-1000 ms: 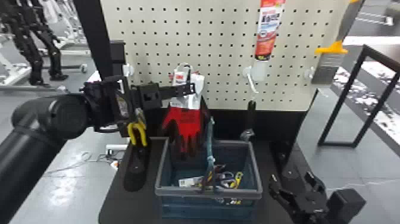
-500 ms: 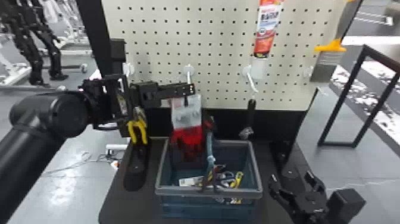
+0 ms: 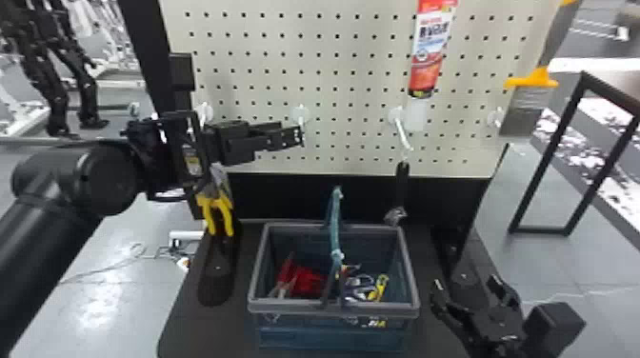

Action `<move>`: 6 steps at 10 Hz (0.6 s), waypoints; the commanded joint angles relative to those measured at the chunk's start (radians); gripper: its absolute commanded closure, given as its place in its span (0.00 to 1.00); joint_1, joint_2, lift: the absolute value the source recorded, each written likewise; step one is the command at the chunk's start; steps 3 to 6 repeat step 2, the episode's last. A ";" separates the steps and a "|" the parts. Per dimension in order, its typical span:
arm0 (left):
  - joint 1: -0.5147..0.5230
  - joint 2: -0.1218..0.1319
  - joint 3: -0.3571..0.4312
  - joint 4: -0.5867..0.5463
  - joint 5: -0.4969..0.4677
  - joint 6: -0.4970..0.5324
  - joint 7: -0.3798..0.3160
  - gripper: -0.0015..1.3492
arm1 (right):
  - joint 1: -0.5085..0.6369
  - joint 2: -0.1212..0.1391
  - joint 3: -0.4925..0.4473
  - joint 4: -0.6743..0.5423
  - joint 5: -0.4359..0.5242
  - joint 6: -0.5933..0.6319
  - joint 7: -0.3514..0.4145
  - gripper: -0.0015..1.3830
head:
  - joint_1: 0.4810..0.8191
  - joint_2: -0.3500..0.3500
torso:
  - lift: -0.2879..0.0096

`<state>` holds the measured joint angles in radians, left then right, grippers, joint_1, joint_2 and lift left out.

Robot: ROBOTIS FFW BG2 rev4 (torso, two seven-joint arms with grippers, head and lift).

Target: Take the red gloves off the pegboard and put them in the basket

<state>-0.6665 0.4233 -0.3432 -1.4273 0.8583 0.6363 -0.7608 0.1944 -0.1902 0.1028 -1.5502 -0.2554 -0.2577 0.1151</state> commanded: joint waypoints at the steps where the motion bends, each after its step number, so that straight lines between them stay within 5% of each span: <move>1: -0.004 0.002 0.004 -0.001 0.001 -0.006 0.000 0.11 | 0.000 0.000 0.000 -0.001 -0.001 0.000 0.000 0.10 | 0.20 0.50 | 0.63; 6: -0.005 0.002 0.003 -0.001 0.001 -0.006 0.000 0.10 | 0.000 0.000 0.000 -0.001 0.001 0.000 0.000 0.10 | 0.20 0.50 | 0.63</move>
